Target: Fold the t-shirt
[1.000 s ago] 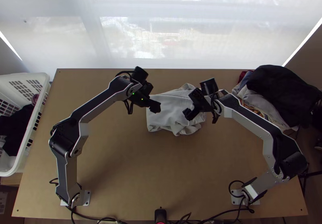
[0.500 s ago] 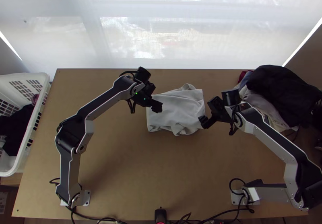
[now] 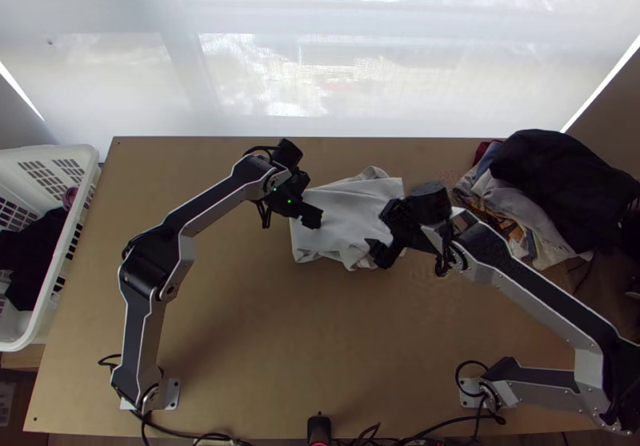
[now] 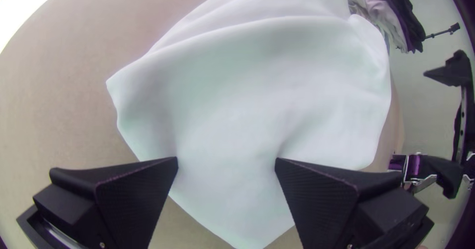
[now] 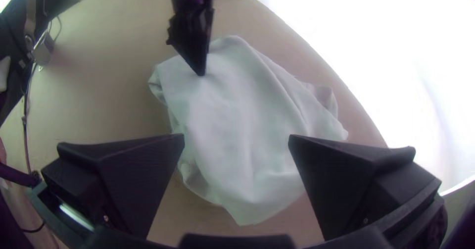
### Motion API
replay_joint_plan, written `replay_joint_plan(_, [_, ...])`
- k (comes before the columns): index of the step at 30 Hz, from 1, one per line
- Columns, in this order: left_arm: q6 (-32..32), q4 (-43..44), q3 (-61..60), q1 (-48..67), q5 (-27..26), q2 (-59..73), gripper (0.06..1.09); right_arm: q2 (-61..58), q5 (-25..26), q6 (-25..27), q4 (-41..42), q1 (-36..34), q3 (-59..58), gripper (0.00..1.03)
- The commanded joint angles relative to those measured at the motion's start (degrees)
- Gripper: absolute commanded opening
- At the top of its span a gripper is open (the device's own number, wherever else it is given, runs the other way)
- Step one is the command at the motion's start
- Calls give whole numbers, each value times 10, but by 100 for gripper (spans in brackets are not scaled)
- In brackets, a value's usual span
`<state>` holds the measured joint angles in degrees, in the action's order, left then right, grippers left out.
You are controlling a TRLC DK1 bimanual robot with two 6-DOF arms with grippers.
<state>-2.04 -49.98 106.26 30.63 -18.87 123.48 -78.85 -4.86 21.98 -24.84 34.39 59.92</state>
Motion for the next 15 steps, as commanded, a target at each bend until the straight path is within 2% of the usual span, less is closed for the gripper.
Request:
replay_joint_plan(1, [3,-2,-3,1,10,6,102,-22,66,64,73,119,-33,98])
replay_joint_plan(6, [3,-2,-11,0,16,9,102,-39,115,131,220,163,-101,98])
replay_joint_plan(9, [3,-2,-12,0,16,11,102,-56,125,163,306,171,-133,98])
replay_joint_plan(15, [3,2,-11,1,18,13,102,-103,125,173,331,175,-134,98])
